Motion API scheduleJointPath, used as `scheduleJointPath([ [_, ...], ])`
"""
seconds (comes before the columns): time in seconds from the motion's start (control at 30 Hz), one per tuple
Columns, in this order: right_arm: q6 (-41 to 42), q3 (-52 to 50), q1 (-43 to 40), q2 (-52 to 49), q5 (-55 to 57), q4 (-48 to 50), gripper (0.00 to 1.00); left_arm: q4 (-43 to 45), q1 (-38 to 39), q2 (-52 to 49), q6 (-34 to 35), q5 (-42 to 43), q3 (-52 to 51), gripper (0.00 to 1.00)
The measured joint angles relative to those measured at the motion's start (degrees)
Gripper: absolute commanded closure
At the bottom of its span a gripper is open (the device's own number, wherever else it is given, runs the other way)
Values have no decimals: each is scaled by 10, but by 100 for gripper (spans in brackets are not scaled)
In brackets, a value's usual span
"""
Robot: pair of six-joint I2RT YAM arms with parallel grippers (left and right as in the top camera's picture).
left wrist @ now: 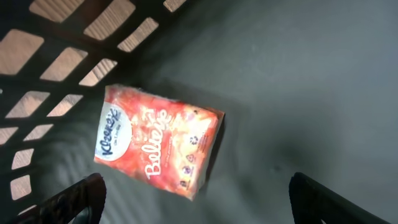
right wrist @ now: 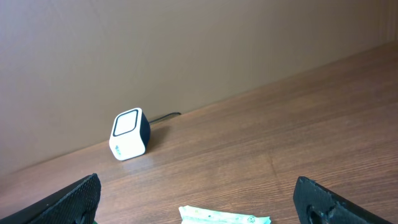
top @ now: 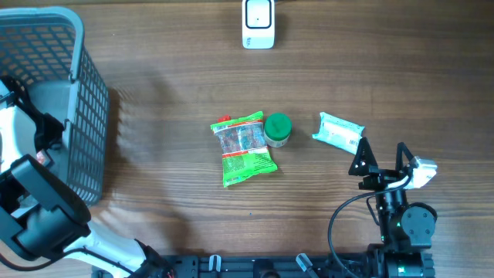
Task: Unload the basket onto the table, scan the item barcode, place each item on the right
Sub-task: 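Grasp the red Kleenex pack in the basket with the left gripper, then place the red Kleenex pack on the table left of the snack bag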
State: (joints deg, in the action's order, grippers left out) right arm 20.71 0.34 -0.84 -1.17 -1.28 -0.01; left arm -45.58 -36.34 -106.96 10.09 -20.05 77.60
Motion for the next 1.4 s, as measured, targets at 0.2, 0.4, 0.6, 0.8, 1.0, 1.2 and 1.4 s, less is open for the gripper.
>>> scheduleJointPath([
  [0.2,0,0,0,0,0,0,0,-10,-35,-32,-21,0,-2,6],
  [0.4,0,0,0,0,0,0,0,0,-43,-48,-31,1,-3,78],
  [0.6,0,0,0,0,0,0,0,9,-43,-52,-37,2,-3,96],
  [0.8,0,0,0,0,0,0,0,-7,-2,-46,-37,4,32,96],
  [1.0,0,0,0,0,0,0,0,-5,73,119,-31,6,103,96],
  [1.2,0,0,0,0,0,0,0,-16,193,391,63,185,129,96],
  [1.4,0,0,0,0,0,0,0,-154,474,352,51,162,101,96],
])
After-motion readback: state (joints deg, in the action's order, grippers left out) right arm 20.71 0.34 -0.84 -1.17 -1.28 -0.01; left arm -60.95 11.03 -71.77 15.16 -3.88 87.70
